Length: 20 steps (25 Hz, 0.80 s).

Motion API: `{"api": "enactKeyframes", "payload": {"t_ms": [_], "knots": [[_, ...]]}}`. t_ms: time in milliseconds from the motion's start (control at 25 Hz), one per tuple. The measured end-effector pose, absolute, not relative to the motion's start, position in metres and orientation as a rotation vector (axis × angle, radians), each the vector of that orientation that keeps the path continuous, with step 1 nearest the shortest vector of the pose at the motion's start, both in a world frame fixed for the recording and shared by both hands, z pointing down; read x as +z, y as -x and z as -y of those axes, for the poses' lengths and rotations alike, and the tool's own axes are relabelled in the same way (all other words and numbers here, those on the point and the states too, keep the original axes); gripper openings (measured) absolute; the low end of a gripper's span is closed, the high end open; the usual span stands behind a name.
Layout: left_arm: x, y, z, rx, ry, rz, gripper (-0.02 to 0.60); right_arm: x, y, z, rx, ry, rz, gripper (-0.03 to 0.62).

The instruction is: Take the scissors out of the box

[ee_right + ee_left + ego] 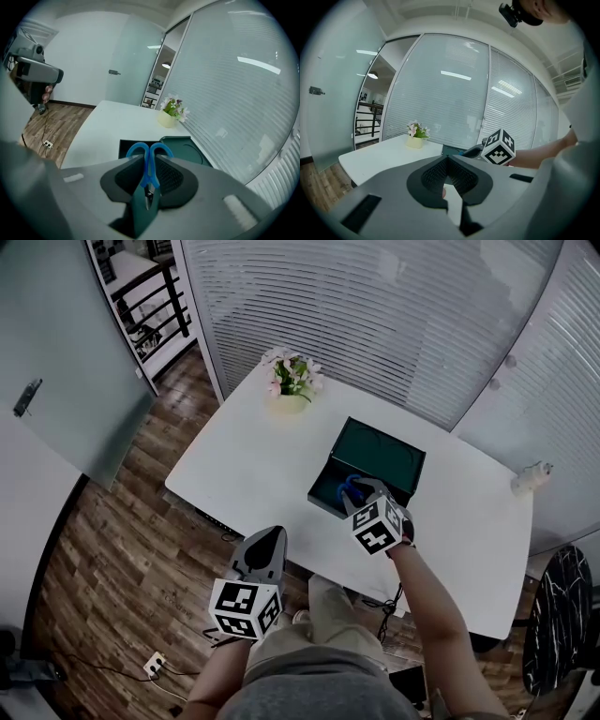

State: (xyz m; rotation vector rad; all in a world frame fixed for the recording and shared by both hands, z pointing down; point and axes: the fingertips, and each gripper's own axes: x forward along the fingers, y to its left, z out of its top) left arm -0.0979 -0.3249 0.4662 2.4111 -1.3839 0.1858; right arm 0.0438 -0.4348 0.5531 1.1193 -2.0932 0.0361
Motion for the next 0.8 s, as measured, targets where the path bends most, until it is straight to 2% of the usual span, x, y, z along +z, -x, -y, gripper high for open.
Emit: {"api": "enactKeyframes", "payload": {"t_ms": [800], "knots": [[0.436, 0.083, 0.243, 0.146, -2.448, 1.45, 0.006, 0.455, -0.056, 0.351, -0.14, -1.337, 2.233, 0.089]]}}
